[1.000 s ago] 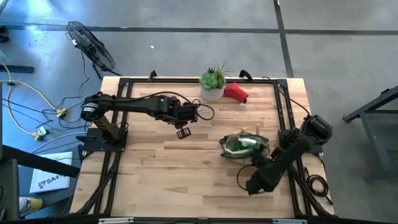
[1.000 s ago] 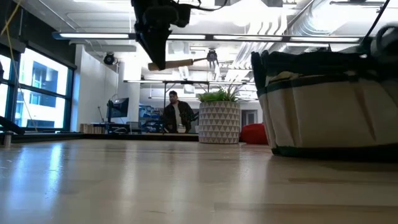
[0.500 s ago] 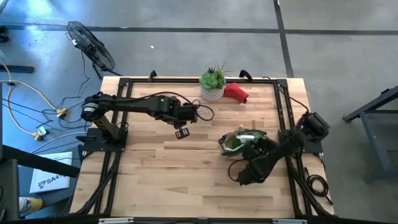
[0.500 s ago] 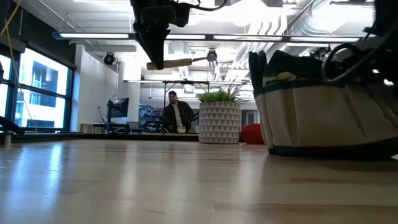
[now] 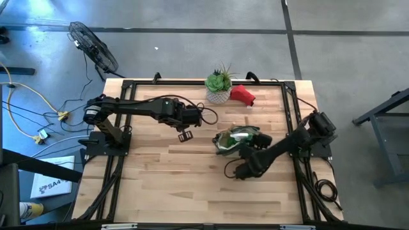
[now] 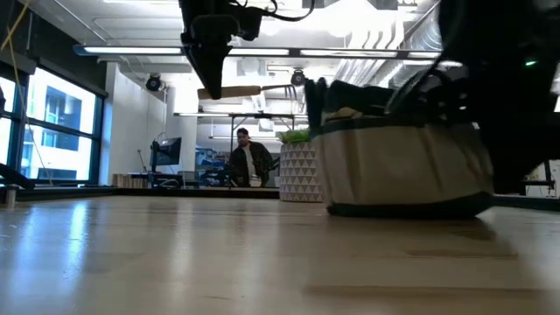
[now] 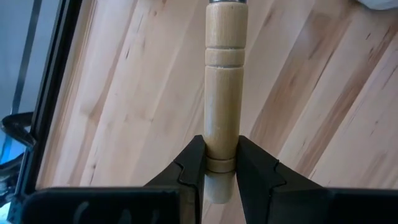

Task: Pick & Place Garden tools in Gardening bag
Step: Put the brown hand rake into the gardening bag

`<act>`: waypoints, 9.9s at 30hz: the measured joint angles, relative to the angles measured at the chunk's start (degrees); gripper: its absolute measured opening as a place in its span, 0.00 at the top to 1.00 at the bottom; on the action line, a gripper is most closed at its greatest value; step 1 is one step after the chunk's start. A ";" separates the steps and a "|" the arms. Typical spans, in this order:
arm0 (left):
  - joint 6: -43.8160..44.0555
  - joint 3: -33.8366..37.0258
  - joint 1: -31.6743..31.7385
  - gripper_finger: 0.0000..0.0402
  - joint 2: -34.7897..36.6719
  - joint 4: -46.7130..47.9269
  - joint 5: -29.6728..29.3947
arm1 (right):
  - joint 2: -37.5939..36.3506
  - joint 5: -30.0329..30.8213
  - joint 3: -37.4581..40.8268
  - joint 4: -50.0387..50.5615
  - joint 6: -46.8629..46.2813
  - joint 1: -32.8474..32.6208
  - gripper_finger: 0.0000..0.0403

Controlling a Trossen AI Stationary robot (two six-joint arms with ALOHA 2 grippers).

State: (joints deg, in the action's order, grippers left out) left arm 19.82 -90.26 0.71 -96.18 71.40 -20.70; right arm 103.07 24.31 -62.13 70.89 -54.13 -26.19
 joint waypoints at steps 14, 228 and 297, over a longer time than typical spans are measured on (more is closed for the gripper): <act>1.57 0.00 0.00 0.86 0.02 5.80 -0.28 | 0.00 1.93 -0.84 -14.86 15.69 5.94 0.37; 50.92 -30.21 6.48 0.86 -25.83 10.58 62.35 | 0.02 11.79 -10.02 16.41 -41.63 -40.58 0.37; 29.00 -44.70 -0.78 0.53 -18.50 16.70 25.92 | 0.02 11.66 -10.03 10.90 -40.15 -40.58 0.37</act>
State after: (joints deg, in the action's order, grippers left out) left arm 48.83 -134.96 -0.07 -114.68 88.09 5.22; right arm 103.09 35.97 -72.16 81.80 -94.28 -66.76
